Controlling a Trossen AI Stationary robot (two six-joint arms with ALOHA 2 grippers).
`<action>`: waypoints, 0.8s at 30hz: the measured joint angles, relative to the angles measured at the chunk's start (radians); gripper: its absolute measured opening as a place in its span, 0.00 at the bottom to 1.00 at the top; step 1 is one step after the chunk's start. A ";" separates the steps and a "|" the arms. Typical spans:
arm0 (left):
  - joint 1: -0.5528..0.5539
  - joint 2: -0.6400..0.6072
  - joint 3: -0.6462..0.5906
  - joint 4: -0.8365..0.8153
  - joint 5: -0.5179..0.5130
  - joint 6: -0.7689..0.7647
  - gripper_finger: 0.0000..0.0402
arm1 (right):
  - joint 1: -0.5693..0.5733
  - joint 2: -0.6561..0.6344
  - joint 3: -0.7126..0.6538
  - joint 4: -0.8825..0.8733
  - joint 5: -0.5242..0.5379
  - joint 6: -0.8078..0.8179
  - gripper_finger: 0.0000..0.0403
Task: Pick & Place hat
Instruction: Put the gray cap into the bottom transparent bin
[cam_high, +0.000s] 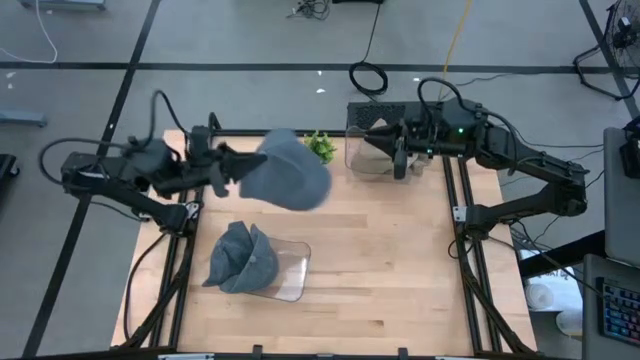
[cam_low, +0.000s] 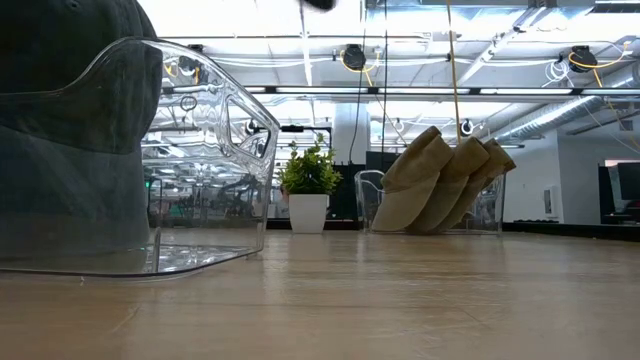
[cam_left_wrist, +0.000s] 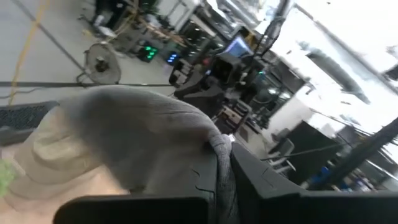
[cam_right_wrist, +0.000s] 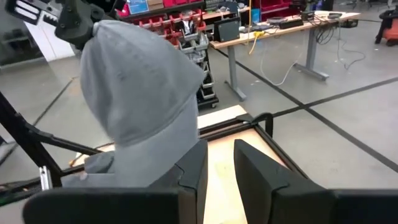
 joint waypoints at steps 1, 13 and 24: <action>-0.018 0.012 0.000 0.004 -0.031 -0.012 0.04 | 0.000 0.000 0.000 -0.004 -0.001 -0.006 0.17; -0.202 0.180 0.000 0.119 -0.251 -0.086 0.04 | 0.001 -0.001 0.000 -0.007 -0.002 -0.025 0.17; -0.309 0.318 0.000 0.138 -0.426 -0.201 0.04 | 0.002 -0.001 0.000 -0.084 -0.006 0.005 0.17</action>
